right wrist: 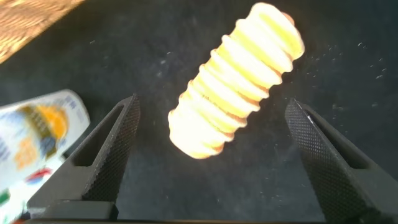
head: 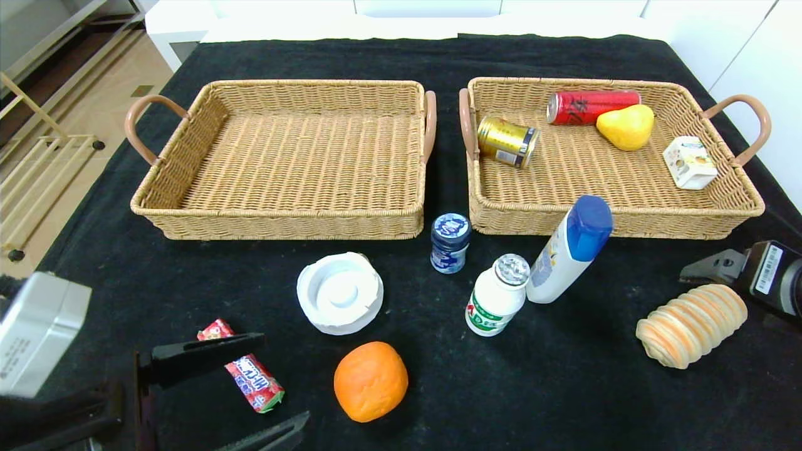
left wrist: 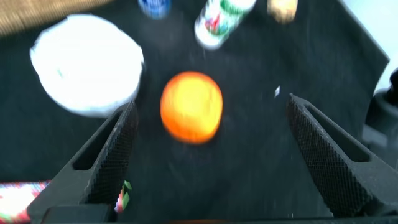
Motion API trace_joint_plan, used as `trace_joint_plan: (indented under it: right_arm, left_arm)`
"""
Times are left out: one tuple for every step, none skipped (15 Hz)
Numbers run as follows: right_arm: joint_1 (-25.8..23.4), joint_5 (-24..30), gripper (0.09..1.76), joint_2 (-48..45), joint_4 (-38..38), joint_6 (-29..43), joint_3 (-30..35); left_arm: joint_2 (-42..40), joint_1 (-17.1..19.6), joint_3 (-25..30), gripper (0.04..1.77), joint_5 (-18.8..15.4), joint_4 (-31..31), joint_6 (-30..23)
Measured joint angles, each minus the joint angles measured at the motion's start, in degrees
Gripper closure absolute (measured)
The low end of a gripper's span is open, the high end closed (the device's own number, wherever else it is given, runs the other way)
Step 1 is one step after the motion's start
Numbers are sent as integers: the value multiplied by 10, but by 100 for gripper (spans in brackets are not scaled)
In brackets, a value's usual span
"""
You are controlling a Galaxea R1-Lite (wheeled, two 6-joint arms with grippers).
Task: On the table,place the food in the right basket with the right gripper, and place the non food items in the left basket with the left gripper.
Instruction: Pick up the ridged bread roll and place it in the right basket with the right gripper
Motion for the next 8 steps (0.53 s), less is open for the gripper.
trace_joint_plan:
  right_arm:
    - [-5, 11, 14, 9, 0, 11, -1]
    - [-12, 24, 14, 17, 0, 21, -1]
    - [-20, 35, 14, 23, 0, 25, -1]
    - [-28, 46, 14, 27, 1, 27, 1]
    - [-35, 55, 14, 31, 1, 30, 4]
    - [-40, 63, 14, 35, 1, 34, 8]
    - [-44, 68, 14, 39, 0, 37, 11]
    - [-45, 71, 14, 44, 0, 40, 13]
  left_arm:
    - [0, 0, -3, 9, 0, 0, 0]
    - [0, 0, -30, 9, 0, 0, 0]
    - [0, 0, -65, 9, 0, -1, 0]
    - [0, 0, -88, 9, 0, -1, 0]
    - [0, 0, -102, 9, 0, -1, 0]
    - [0, 0, -108, 9, 0, -1, 0]
    - [0, 0, -112, 9, 0, -1, 0]
    - [0, 0, -114, 9, 0, -1, 0]
